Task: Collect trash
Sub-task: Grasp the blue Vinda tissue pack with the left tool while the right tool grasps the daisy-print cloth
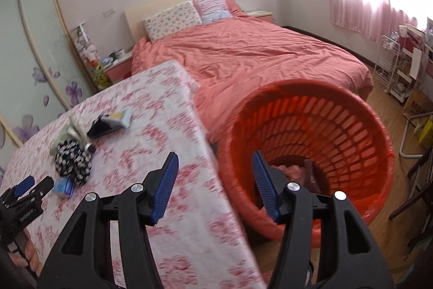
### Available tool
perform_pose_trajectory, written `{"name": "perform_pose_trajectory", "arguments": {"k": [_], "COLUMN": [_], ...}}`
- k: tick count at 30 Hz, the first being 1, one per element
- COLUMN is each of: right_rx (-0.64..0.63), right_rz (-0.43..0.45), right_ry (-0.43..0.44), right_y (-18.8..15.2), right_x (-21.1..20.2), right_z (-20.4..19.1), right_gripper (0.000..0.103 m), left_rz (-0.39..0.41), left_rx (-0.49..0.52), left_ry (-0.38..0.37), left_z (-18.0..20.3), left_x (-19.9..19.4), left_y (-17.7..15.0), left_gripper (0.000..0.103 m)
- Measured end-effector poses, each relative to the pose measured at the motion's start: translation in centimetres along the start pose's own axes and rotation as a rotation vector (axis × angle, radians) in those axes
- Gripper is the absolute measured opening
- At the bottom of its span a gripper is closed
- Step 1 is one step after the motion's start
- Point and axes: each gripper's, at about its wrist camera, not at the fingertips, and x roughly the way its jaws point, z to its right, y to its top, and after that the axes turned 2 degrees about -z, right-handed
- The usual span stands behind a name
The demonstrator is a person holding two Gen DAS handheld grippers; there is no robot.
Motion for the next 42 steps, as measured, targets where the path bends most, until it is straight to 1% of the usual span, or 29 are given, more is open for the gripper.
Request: {"name": "perform_pose_trajectory", "arguments": {"k": [2, 4, 7, 8, 11, 13, 15, 16, 17, 18, 19, 21, 23, 25, 28, 30, 31, 34, 40, 42], "right_rx": [-0.015, -0.029, -0.054, -0.061, -0.076, -0.084, -0.092, -0.096, -0.101, -0.106, -0.112, -0.127, -0.143, -0.158, -0.184, -0.199, -0.21, -0.244, -0.286, -0.288], "right_rz": [-0.02, -0.034, -0.048, -0.05, -0.057, -0.062, -0.064, -0.066, -0.068, -0.07, -0.072, -0.075, -0.079, -0.083, -0.094, -0.098, -0.097, -0.101, -0.122, -0.129], "right_ry": [0.013, 0.023, 0.029, 0.03, 0.032, 0.035, 0.036, 0.036, 0.038, 0.04, 0.041, 0.046, 0.054, 0.064, 0.091, 0.119, 0.134, 0.165, 0.248, 0.254], "right_y": [-0.5, -0.8, -1.1, -1.2, -1.4, -1.5, -1.7, -1.7, -1.8, -1.9, -1.9, -2.1, -2.3, -2.5, -2.8, -2.8, -2.9, -3.1, -3.1, -2.9], "right_x": [0.4, 0.7, 0.9, 0.9, 1.0, 1.0, 1.0, 1.2, 1.3, 1.4, 1.5, 1.6, 1.7, 2.0, 2.5, 2.7, 2.8, 3.3, 4.8, 5.5], "right_z": [-1.3, -2.3, -3.6, -4.0, -4.9, -5.3, -5.8, -6.1, -6.4, -6.6, -6.9, -7.4, -8.1, -8.8, -10.5, -11.8, -12.7, -15.1, -19.8, -20.8], "right_gripper": [0.057, 0.057, 0.057, 0.057, 0.057, 0.057, 0.057, 0.057, 0.057, 0.057, 0.057, 0.057, 0.057, 0.057, 0.057, 0.057, 0.057, 0.057, 0.057, 0.057], "left_rz": [-0.034, -0.055, -0.087, -0.095, -0.094, -0.096, -0.096, -0.103, -0.12, -0.124, -0.125, -0.131, -0.136, -0.139, -0.14, -0.141, -0.14, -0.133, -0.131, -0.13], "left_rx": [-0.033, -0.032, -0.024, -0.027, -0.014, -0.014, -0.001, 0.002, -0.001, -0.014, -0.029, -0.048, -0.066, -0.089, -0.157, -0.189, -0.207, -0.224, -0.227, -0.231], "left_ry": [-0.024, -0.031, -0.023, -0.032, -0.031, -0.044, -0.029, -0.018, -0.007, -0.012, -0.011, -0.003, 0.024, 0.064, 0.147, 0.174, 0.175, 0.162, 0.148, 0.144], "left_z": [-1.4, -1.6, -1.2, -1.0, -0.3, 0.1, 0.6, 0.7, 0.7, 0.4, -0.1, -1.1, -2.7, -4.8, -9.2, -11.2, -12.1, -13.3, -13.4, -13.5], "left_x": [1.2, 2.1, 3.2, 3.5, 4.0, 4.1, 4.6, 5.0, 5.5, 5.7, 5.7, 5.4, 5.1, 4.8, 4.7, 4.8, 4.9, 4.6, 4.4, 4.5], "left_y": [-0.1, -0.1, -0.1, 0.0, 0.2, 0.3, 0.3, 0.4, 0.4, 0.5, 0.5, 0.4, 0.0, -0.4, -0.5, -0.5, -0.5, -0.6, -0.6, -0.7], "left_gripper": [0.083, 0.081, 0.074, 0.073, 0.073, 0.073, 0.073, 0.067, 0.059, 0.057, 0.052, 0.052, 0.052, 0.053, 0.055, 0.059, 0.062, 0.062, 0.062, 0.062]}}
